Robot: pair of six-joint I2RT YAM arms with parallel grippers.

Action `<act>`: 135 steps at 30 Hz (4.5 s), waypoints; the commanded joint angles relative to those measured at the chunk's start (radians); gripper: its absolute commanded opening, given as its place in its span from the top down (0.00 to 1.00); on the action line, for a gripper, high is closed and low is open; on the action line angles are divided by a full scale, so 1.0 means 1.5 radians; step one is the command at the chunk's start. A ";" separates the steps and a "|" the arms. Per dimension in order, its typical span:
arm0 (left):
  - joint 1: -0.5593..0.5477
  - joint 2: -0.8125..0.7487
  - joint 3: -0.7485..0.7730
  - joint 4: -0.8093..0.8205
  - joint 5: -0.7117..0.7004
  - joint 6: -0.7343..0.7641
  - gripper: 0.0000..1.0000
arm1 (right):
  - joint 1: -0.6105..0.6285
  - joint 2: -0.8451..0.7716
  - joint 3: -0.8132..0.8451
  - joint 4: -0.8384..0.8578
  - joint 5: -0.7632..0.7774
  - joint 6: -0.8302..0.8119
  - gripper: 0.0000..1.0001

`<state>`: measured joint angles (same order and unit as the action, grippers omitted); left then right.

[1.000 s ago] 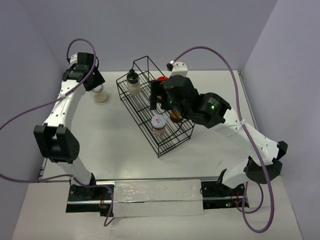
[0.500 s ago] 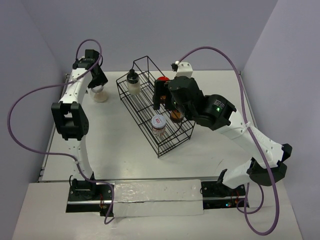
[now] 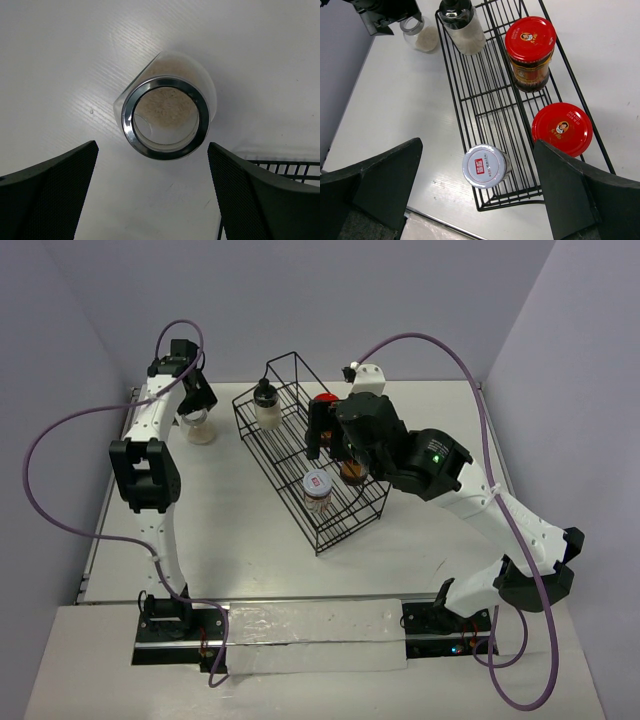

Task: Organize the condiment bottles

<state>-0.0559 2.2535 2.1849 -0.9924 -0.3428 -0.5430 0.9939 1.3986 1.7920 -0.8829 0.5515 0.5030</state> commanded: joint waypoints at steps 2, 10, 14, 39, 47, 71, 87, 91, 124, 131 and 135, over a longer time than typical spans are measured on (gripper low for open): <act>0.005 0.029 0.052 -0.001 -0.004 0.017 0.01 | -0.002 0.002 0.011 0.012 0.000 -0.005 0.00; 0.005 0.039 0.048 0.010 -0.031 0.023 0.01 | -0.002 0.003 -0.001 0.009 -0.001 0.002 0.00; 0.005 0.046 0.058 0.007 -0.039 0.030 0.01 | -0.003 0.003 0.001 0.008 -0.001 0.003 0.00; -0.007 -0.097 -0.011 0.039 -0.050 0.047 0.66 | -0.002 -0.001 -0.020 0.018 -0.013 0.011 0.00; 0.001 -0.119 -0.020 0.045 -0.069 0.046 0.11 | -0.001 -0.001 -0.021 0.023 -0.016 0.008 0.00; 0.108 0.016 0.101 0.142 0.067 0.082 0.01 | -0.007 0.007 -0.092 0.054 0.044 -0.041 0.00; 0.102 0.083 0.107 0.236 0.047 0.137 0.00 | -0.016 0.009 -0.110 0.074 0.029 -0.047 0.00; 0.098 0.099 0.122 0.244 0.037 0.136 0.01 | -0.019 0.010 -0.112 0.075 0.025 -0.047 0.00; 0.070 0.182 0.184 0.286 -0.044 0.125 0.00 | -0.028 0.002 -0.129 0.086 0.008 -0.049 0.00; 0.069 0.190 0.184 0.291 -0.055 0.120 0.00 | -0.030 -0.001 -0.131 0.086 0.006 -0.050 0.00; 0.069 0.189 0.181 0.296 -0.062 0.119 0.01 | -0.032 0.002 -0.130 0.086 0.005 -0.052 0.00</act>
<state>0.0528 2.5328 2.4111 -0.6036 -0.4097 -0.3558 0.9550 1.4128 1.6012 -0.7871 0.5602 0.4361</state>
